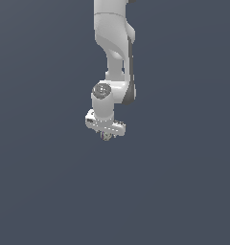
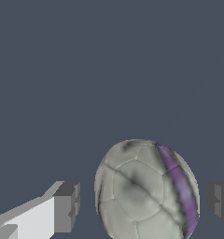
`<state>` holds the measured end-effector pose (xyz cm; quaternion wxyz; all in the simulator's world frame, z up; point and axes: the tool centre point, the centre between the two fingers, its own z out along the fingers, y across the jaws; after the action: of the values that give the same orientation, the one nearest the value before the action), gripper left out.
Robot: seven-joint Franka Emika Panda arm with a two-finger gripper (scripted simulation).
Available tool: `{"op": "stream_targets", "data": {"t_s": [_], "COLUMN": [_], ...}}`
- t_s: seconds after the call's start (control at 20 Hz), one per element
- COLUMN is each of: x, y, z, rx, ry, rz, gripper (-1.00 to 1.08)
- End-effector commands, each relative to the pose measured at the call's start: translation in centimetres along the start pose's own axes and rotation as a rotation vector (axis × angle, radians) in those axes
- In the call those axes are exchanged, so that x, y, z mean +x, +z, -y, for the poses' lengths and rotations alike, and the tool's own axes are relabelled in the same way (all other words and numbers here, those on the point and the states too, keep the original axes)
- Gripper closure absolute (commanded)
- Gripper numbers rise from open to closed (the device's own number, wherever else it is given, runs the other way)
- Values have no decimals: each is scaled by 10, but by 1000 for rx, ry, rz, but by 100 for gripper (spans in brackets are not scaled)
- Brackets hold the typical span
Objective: Pick up the object and move it to a goal position.
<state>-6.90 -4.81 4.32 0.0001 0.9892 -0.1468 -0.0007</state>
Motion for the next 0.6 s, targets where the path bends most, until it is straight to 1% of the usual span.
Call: {"op": "stream_targets", "data": {"t_s": [0.0, 0.1, 0.15, 0.55], "x": [1, 1, 1, 1], "y": [5, 6, 6, 6], "z": [0, 0, 0, 0], "rx": [0, 0, 0, 0], "ry": [1, 1, 1, 1], "rz": [-1, -1, -1, -1], "gripper": [-92, -92, 108, 108]}}
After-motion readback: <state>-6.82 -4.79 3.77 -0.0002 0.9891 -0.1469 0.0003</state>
